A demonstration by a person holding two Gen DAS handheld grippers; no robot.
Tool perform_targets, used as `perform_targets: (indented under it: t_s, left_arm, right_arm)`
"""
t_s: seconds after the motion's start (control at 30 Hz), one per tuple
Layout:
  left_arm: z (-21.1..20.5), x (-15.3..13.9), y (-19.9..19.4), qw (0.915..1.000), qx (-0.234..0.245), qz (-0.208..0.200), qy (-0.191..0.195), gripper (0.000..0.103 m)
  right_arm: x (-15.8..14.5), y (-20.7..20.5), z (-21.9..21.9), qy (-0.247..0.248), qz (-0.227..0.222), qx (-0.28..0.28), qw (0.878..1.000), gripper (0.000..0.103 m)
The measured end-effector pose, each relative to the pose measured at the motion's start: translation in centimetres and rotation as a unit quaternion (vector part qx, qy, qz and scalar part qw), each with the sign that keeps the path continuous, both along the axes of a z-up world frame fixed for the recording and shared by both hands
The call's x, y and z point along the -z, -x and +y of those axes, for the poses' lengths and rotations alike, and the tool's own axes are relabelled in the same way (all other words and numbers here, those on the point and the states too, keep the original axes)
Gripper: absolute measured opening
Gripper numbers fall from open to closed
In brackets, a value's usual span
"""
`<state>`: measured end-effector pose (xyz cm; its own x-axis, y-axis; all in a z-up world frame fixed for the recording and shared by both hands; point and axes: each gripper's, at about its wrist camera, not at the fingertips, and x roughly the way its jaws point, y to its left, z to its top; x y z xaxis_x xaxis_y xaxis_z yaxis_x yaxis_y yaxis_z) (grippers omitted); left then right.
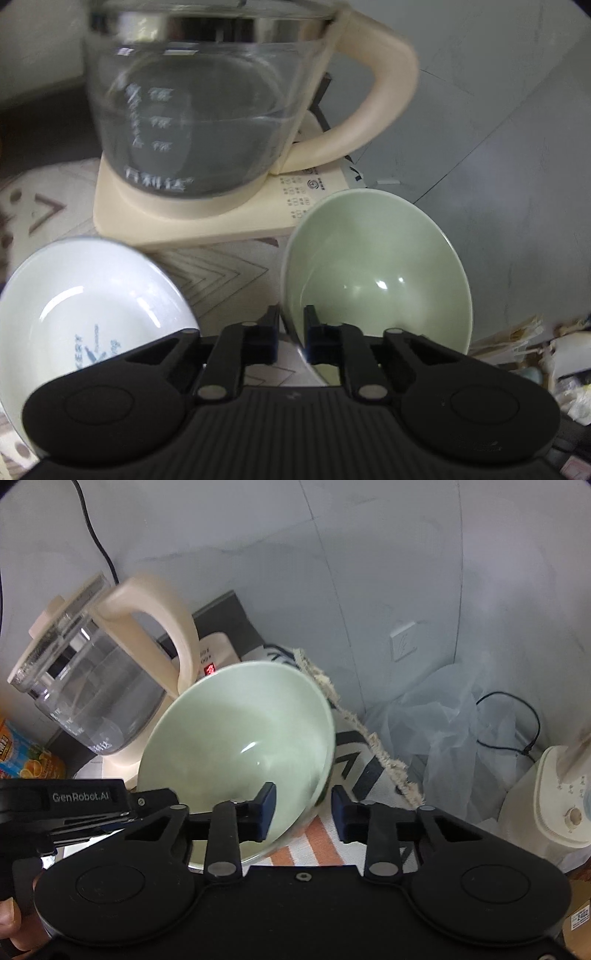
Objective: Organize plates and bowls
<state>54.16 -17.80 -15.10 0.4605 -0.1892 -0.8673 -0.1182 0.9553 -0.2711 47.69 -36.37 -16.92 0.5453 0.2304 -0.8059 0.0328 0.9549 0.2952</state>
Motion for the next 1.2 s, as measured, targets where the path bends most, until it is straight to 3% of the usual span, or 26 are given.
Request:
perform_targets:
  t_s: [0.33,0.73,1.2]
  left_arm:
    - [0.4,-2.2,1.7,0.9997,0.0,-0.019,0.012,0.012]
    - [1.7,-6.2,5.5,0.9976,0.019,-0.064,0.019,0.012]
    - [5.2,-10.1,12.2,0.995,0.031,-0.094,0.016,0.012]
  right_arm:
    - [-0.5,1.1,-0.2,0.0,-0.017,0.007,1.0,0.022]
    - [-4.7,4.8,0.7,0.008,-0.08,0.01,0.997,0.022]
    - [-9.0,10.1,3.5,0.006,-0.121,0.019,0.992,0.022]
